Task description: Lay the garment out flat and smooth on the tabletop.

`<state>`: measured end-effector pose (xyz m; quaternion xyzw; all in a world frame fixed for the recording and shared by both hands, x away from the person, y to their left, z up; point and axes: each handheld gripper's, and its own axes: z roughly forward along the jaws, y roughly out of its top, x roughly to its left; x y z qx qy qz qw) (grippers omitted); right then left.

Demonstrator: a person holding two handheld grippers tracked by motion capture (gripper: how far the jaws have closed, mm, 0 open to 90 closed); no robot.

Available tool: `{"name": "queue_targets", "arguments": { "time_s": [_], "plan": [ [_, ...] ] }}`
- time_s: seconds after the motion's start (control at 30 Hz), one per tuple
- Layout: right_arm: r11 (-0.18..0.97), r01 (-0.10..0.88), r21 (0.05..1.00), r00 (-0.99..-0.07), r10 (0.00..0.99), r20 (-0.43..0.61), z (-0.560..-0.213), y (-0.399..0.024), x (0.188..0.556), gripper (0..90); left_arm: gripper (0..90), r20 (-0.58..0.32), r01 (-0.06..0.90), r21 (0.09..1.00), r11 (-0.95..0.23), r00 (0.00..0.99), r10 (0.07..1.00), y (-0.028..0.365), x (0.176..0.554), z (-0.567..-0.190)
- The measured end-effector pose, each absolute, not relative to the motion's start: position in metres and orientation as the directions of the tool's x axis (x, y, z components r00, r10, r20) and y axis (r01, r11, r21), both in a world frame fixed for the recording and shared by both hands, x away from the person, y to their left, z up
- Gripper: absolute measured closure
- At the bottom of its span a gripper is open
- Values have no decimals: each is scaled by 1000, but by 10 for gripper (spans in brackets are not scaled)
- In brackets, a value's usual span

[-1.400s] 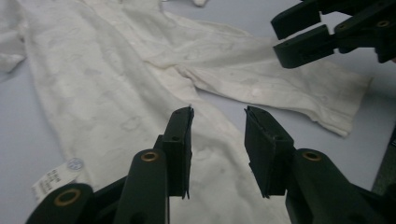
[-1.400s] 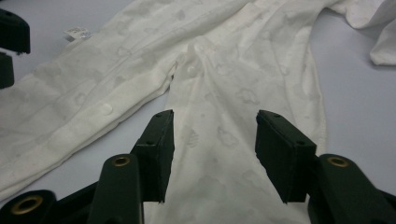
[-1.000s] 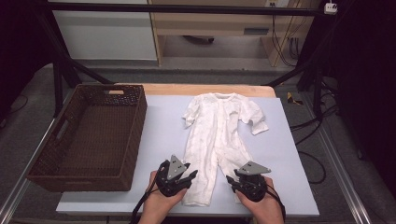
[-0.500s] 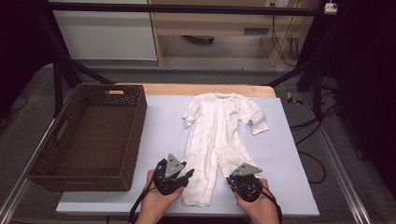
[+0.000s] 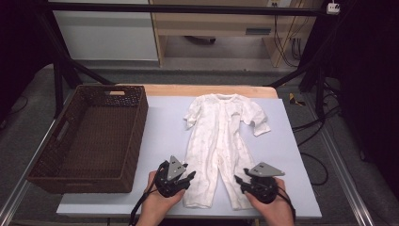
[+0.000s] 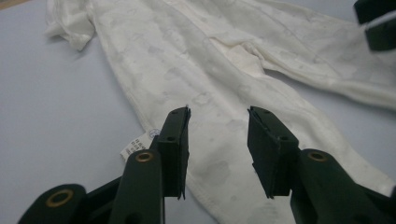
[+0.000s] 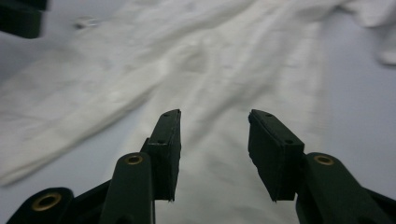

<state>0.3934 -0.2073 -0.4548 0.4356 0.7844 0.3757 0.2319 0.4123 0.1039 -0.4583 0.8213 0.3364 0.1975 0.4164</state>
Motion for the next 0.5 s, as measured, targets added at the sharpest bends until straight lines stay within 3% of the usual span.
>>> {"name": "queue_targets", "arguments": {
  "time_s": [0.13,0.4,0.5],
  "plan": [
    [267,569,778,-418,908,-6,-458,-237,402,564,568,46,404,803,-437,690,722,106,416,-464],
    [266,653,709,-399,917,23,-474,-235,419,572,534,47,439,772,-460,682,730,110,423,-478],
    [269,667,695,-404,914,33,-477,-233,421,660,520,46,443,768,-462,682,730,111,425,-479]
  ]
}}
